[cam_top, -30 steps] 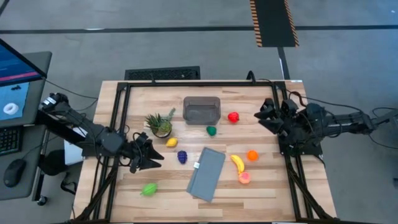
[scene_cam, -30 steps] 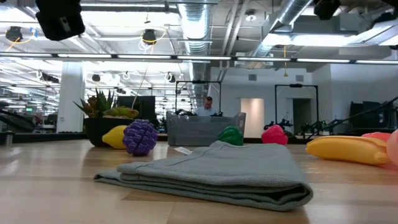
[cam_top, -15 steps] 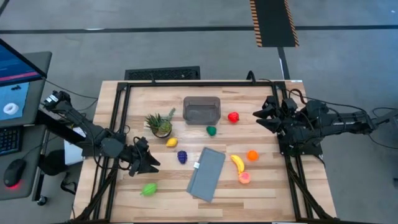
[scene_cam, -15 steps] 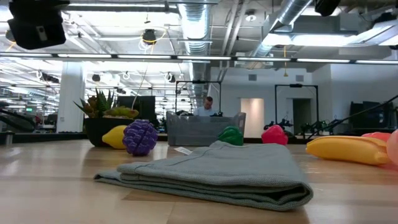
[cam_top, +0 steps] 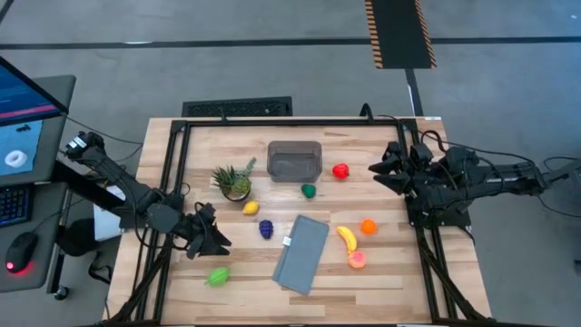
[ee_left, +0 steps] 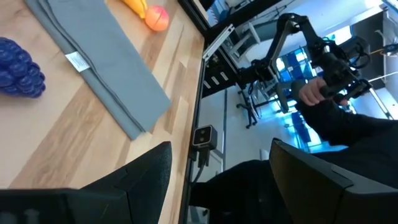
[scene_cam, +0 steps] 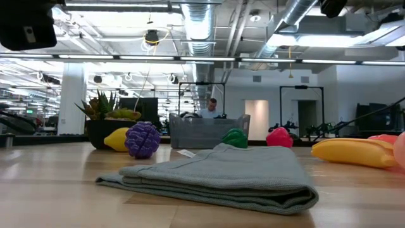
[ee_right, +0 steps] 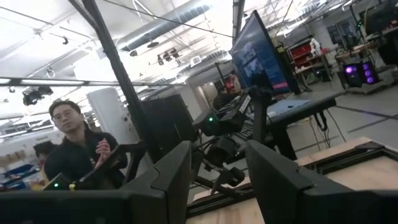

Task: Pick and placing Produce into tupperware
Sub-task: Put the grapes into the black bin

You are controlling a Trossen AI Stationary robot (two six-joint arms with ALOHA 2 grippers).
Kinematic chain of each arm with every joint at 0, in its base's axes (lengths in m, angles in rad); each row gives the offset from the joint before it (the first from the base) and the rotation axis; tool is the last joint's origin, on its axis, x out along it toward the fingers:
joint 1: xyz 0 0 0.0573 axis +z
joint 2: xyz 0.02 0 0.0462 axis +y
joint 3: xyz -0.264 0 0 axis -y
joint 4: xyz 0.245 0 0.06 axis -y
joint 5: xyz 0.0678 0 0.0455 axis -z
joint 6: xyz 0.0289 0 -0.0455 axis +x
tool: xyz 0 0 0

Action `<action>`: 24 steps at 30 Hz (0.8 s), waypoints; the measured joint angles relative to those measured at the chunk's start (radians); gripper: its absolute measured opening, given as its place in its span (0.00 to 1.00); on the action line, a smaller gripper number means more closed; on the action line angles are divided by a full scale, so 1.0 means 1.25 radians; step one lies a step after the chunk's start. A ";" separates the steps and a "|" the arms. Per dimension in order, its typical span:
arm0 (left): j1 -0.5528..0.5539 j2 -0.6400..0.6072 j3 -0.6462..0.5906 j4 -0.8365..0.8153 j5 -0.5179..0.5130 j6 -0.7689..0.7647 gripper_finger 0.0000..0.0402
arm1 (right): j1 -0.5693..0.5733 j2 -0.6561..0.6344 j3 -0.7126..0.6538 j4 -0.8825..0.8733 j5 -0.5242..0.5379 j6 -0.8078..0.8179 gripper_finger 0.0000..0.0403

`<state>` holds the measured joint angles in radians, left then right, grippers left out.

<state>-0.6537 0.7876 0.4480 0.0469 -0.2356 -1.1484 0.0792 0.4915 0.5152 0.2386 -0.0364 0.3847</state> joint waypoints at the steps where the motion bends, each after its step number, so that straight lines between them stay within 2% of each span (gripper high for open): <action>1: 0.000 0.000 0.000 -0.003 -0.002 0.000 0.64 | 0.005 0.000 0.000 0.000 0.000 0.000 0.42; 14: 0.000 0.000 0.000 -0.066 0.017 -0.005 0.64 | 0.080 0.072 0.000 0.048 -0.001 0.024 0.37; 19: 0.001 0.000 0.000 -0.096 0.026 -0.005 0.64 | 0.089 0.103 0.000 0.051 0.007 0.055 0.40; 24: 0.000 0.000 0.000 -0.144 0.047 -0.012 0.64 | 0.089 0.127 0.000 0.077 0.008 0.070 0.47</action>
<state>-0.6530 0.7876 0.4480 -0.1325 -0.1763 -1.1633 0.1898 0.6501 0.5152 0.3351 -0.0269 0.4717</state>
